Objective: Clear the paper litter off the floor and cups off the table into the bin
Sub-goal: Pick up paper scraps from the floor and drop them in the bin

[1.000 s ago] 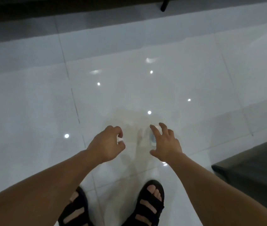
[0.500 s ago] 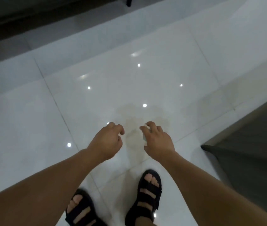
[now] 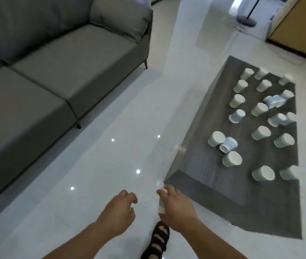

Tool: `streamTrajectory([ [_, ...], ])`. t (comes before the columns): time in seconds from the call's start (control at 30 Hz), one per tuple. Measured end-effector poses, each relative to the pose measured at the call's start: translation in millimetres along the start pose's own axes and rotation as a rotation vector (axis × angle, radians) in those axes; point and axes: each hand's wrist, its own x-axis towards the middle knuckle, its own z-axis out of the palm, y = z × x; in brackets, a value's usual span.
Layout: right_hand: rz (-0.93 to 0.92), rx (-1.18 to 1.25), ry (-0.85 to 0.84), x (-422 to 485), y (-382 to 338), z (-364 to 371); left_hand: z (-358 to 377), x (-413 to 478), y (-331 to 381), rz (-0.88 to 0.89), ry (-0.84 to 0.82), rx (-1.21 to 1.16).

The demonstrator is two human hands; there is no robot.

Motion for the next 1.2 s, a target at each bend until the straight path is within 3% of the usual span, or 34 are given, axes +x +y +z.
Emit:
streamTrajectory([
  [0.27, 0.198, 0.075, 0.122, -187, 82, -51, 0, -36, 216, 0.216, -0.061, 0.149],
  [0.67, 0.629, 0.278, 0.291, -470, 337, -54, 149, -57, 562, 0.612, -0.198, 0.387],
  [0.93, 0.819, 0.407, 0.448, -569, 464, -42, 240, -37, 732, 0.833, -0.273, 0.448],
  [1.2, 0.981, 0.407, 0.43, -628, 644, -55, 344, 41, 893, 0.948, -0.355, 0.42],
])
